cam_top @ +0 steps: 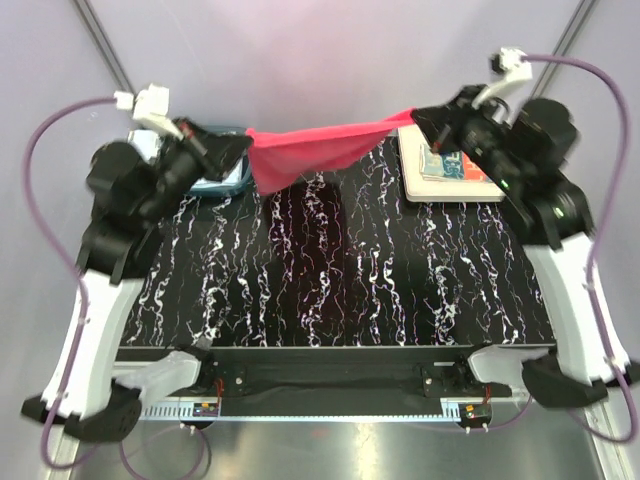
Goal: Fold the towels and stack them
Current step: Flatten out the crumpled towel
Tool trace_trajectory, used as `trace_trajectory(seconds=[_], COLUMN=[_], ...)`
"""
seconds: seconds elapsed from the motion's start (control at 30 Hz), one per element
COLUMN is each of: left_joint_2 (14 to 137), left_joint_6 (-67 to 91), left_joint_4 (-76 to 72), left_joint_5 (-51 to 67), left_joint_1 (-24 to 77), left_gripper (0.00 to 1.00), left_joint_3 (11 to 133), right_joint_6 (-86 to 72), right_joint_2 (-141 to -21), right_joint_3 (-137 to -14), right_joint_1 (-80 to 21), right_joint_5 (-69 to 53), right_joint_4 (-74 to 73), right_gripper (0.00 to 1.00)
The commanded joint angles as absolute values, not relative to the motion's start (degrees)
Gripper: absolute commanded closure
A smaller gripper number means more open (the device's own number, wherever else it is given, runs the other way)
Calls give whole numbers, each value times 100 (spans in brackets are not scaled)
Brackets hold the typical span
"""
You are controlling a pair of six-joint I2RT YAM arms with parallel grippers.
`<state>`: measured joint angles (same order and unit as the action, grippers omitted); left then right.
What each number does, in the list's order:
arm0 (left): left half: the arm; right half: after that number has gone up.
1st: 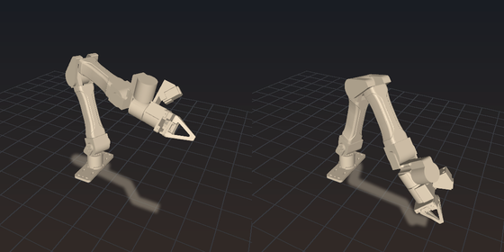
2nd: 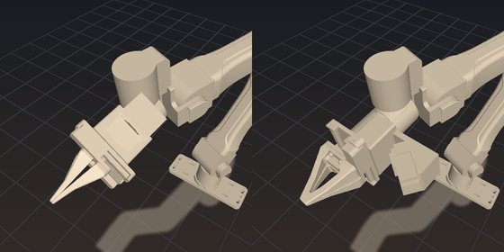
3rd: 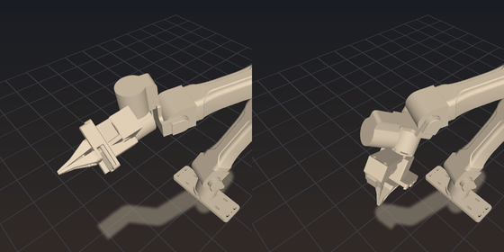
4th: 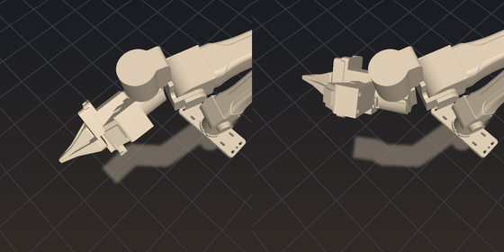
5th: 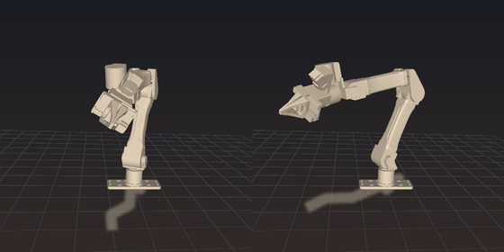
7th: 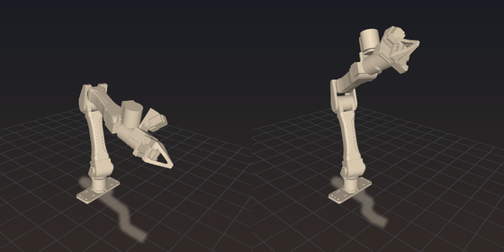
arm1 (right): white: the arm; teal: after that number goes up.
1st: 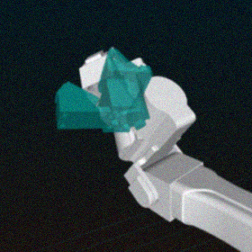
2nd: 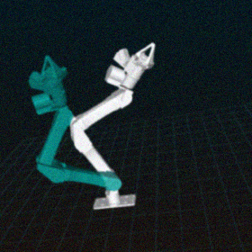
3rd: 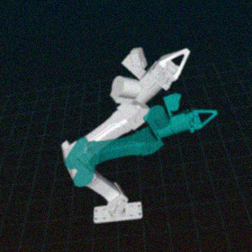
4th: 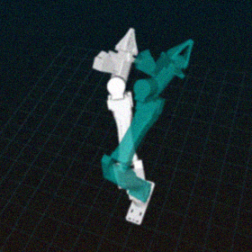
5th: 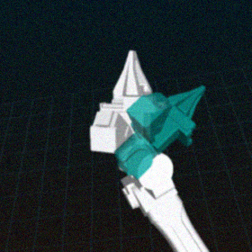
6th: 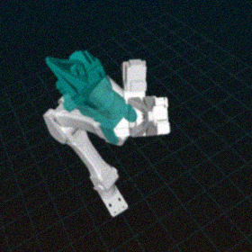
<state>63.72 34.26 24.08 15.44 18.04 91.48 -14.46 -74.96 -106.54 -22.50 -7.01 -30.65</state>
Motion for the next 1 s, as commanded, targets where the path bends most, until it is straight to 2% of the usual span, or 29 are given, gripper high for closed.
trace_trajectory(seconds=[0.0, 0.2, 0.47, 0.73, 0.97], left_joint_2=[5794, 5037, 5281, 6493, 7856], left_joint_6=[3331, 3463, 3384, 3436, 3630], left_joint_4=[2426, 2558, 2760, 1979, 1020], left_joint_5=[1459, 1318, 985, 747, 800], left_joint_1=[2099, 2645, 2689, 2558, 1891], left_gripper=[100, 100, 100, 100, 100], left_joint_3=[8684, 8753, 9501, 8905, 8103], right_joint_6=[-1547, -1740, -1846, -1486, -1388], right_joint_2=[-6744, -6004, -6125, -7338, -9198], right_joint_3=[-10354, -10652, -11065, -10347, -9686], right_joint_1=[-2276, -2276, -2276, -2276, -1804], right_joint_5=[-1300, -1722, -1793, -1276, -1327], right_joint_4=[-2970, -3383, -3358, -2585, -1592], right_gripper=[100, 100, 100, 100, 100])
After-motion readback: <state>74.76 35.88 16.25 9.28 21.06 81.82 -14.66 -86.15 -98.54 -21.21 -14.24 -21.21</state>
